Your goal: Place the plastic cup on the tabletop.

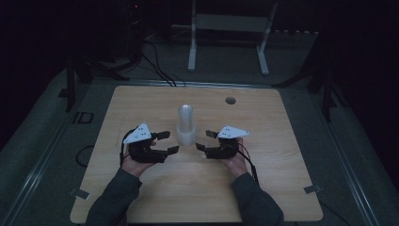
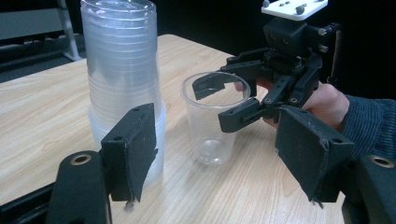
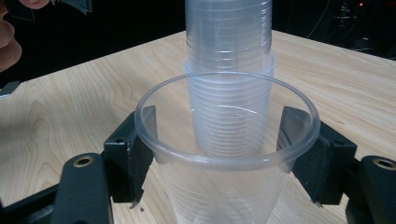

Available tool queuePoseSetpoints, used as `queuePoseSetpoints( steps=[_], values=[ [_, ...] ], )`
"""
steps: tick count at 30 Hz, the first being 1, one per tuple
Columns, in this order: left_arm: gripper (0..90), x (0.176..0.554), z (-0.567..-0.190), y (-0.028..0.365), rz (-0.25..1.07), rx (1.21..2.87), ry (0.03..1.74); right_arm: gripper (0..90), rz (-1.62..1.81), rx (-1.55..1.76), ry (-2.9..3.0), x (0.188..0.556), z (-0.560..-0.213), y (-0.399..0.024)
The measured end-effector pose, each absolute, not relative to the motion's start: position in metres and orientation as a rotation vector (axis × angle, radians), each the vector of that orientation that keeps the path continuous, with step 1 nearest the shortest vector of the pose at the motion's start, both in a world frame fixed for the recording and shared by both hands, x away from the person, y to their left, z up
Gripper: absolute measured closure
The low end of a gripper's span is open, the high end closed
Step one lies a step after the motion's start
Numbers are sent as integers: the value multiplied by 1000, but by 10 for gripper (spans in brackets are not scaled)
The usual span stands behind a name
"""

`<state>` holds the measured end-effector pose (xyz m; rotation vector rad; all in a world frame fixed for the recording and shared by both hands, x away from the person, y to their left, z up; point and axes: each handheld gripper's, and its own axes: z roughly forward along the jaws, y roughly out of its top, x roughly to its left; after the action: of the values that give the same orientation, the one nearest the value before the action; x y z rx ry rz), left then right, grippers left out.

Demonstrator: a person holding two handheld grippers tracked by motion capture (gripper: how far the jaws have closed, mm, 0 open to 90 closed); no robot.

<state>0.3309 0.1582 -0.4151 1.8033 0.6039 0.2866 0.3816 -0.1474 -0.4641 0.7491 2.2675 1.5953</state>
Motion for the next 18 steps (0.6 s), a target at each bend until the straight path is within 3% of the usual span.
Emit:
queuePoseSetpoints(
  steps=[18],
  values=[
    [293, 331, -416, 158, 283, 1806, 602, 286, 1576, 777, 2277, 386, -472, -149]
  ],
)
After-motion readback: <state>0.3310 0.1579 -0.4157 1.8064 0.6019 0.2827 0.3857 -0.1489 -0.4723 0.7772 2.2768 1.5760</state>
